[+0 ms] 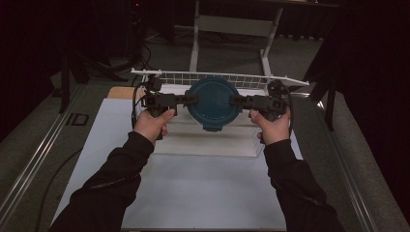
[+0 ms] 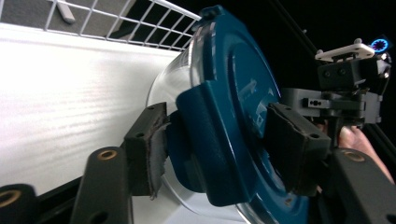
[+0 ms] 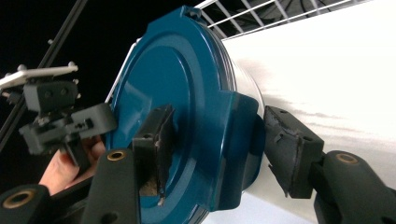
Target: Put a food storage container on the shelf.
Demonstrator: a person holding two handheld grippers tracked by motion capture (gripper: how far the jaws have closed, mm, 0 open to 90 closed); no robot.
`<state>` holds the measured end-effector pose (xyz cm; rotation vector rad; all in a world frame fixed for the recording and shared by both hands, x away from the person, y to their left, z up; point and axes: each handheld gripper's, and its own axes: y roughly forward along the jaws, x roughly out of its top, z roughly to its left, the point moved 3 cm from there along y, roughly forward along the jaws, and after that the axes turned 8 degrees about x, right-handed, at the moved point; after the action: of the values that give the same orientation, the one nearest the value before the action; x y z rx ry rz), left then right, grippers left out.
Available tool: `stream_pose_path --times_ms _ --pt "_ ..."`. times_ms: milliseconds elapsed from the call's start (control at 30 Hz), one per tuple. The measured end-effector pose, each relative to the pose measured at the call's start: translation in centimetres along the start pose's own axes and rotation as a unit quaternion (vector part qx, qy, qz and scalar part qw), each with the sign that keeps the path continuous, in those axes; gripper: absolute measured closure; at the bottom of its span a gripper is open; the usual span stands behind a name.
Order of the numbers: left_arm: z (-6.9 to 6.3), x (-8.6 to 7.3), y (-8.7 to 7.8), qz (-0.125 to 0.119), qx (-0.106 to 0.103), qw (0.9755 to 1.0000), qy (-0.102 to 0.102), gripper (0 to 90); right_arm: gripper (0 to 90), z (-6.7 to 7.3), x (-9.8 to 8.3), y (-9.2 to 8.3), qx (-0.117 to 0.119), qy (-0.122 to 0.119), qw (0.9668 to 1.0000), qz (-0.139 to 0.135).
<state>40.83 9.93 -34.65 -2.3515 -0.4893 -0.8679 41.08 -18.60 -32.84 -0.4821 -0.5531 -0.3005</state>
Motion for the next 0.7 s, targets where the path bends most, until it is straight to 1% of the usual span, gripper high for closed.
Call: stream_pose_path --times_ms 67,100,133,167,200,267,333,367,400,433,467,500,533,567,633,667,700 --pt "0.1 0.1 0.3 0.000 0.003 1.0000 0.001 39.3 43.8 -0.2 0.3 0.2 -0.005 0.010 0.9999 -0.001" --pt "0.3 0.2 0.5 -0.001 0.003 1.0000 -0.009 39.0 43.7 -0.3 0.4 0.3 -0.006 0.013 0.9999 -0.002" --pt "0.3 0.2 0.5 -0.001 0.003 1.0000 -0.009 38.6 43.7 -0.3 0.4 0.3 -0.006 0.013 0.9999 -0.002" --pt "0.7 0.3 0.8 0.004 0.003 0.9998 -0.018 36.6 43.1 -0.6 0.8 0.7 -0.013 0.023 0.9997 -0.001" --pt "0.8 0.4 1.0 0.007 0.003 0.9997 -0.021 35.7 43.0 -0.7 0.9 0.7 -0.014 0.028 0.9995 0.001" --pt "0.8 0.4 1.1 0.008 0.002 0.9998 -0.021 34.4 42.7 -0.8 1.2 0.9 -0.020 0.028 0.9994 0.005" --pt "0.9 0.5 1.1 0.008 0.006 0.9998 -0.017 34.2 42.5 -0.8 1.3 1.0 -0.021 0.024 0.9995 0.007" --pt "0.9 0.6 1.0 0.010 0.007 0.9999 -0.011 34.1 41.2 -0.6 1.5 0.9 -0.030 0.011 0.9995 0.005" --pt "0.9 0.6 1.0 0.007 0.009 0.9999 -0.009 34.1 41.1 -0.5 1.6 0.8 -0.036 0.002 0.9993 0.002" --pt "0.9 0.6 0.9 0.006 0.011 0.9999 -0.007 34.1 40.2 -0.2 1.7 0.7 -0.053 -0.019 0.9984 0.001" --pt "0.9 0.6 0.9 0.006 0.011 0.9999 -0.007 34.2 40.2 -0.2 1.7 0.7 -0.053 -0.019 0.9984 0.001" --pt "0.8 0.7 0.5 -0.004 0.027 0.9996 0.009 34.7 39.6 0.3 1.8 0.3 -0.068 -0.050 0.9964 -0.004" --pt "0.8 0.8 0.3 -0.003 0.035 0.9993 0.017 34.7 39.5 0.4 1.8 0.2 -0.073 -0.061 0.9955 -0.003" --pt "0.7 0.8 0.1 -0.006 0.041 0.9990 0.019 34.7 38.3 0.7 1.7 0.1 -0.082 -0.080 0.9934 -0.004" --pt "0.4 0.8 -0.4 -0.007 0.048 0.9984 0.030 34.6 38.8 1.1 1.5 -0.2 -0.094 -0.107 0.9898 -0.009" --pt "0.2 0.7 -0.8 -0.013 0.054 0.9977 0.038 34.6 39.5 1.3 1.4 -0.4 -0.095 -0.116 0.9887 -0.011" --pt "0.1 0.6 -1.0 -0.014 0.056 0.9975 0.042 34.6 42.4 1.6 1.2 -0.7 -0.097 -0.130 0.9867 -0.013"
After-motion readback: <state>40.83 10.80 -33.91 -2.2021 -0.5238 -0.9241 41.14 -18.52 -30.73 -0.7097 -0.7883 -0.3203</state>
